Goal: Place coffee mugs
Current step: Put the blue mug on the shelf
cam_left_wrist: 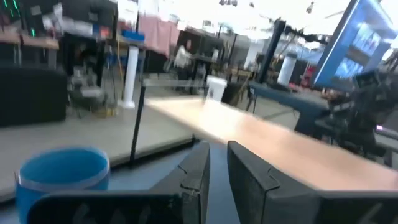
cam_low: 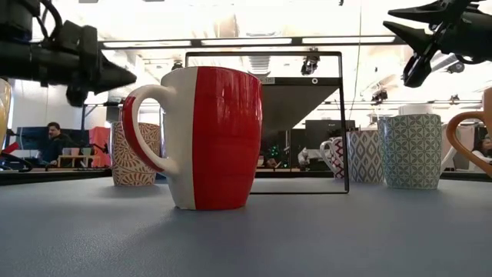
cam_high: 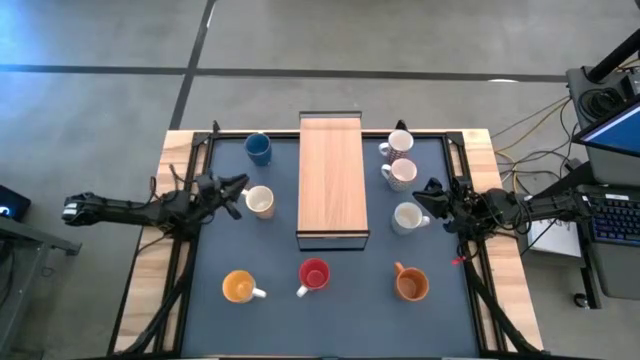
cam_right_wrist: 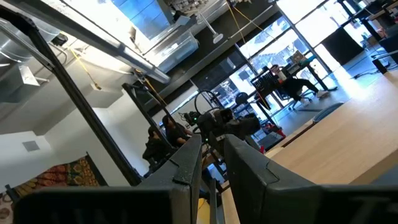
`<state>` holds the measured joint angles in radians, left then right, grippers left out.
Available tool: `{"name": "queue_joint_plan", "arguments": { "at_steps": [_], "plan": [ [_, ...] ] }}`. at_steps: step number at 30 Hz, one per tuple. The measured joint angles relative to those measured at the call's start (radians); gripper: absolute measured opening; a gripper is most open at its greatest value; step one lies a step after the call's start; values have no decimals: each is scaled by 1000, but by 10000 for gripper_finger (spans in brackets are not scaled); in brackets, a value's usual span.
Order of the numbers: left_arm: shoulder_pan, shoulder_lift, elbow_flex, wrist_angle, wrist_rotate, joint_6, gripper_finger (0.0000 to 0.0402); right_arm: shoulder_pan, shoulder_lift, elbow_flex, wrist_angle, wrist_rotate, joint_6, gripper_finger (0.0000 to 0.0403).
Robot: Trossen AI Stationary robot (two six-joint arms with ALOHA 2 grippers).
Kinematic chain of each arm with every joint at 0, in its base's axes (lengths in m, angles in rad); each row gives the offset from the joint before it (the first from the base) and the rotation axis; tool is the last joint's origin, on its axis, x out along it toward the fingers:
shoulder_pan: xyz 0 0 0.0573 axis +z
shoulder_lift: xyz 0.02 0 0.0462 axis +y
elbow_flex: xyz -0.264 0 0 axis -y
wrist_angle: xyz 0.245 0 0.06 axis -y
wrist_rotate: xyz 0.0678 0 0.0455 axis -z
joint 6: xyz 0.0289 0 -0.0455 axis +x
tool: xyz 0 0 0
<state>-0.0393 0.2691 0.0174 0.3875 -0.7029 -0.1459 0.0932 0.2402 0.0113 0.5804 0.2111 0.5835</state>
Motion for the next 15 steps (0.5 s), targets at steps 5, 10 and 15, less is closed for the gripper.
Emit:
{"name": "queue_joint_plan", "arguments": {
  "at_steps": [5, 10, 15],
  "plan": [
    [42, 13, 59, -25, -5, 66, 39, 0, 0, 0, 0, 0, 0, 61],
    [104, 80, 175, -218, 23, 59, 39, 0, 0, 0, 0, 0, 0, 61],
    [171, 188, 293, -419, 34, 59, 39, 0, 0, 0, 0, 0, 0, 61]
  ]
}}
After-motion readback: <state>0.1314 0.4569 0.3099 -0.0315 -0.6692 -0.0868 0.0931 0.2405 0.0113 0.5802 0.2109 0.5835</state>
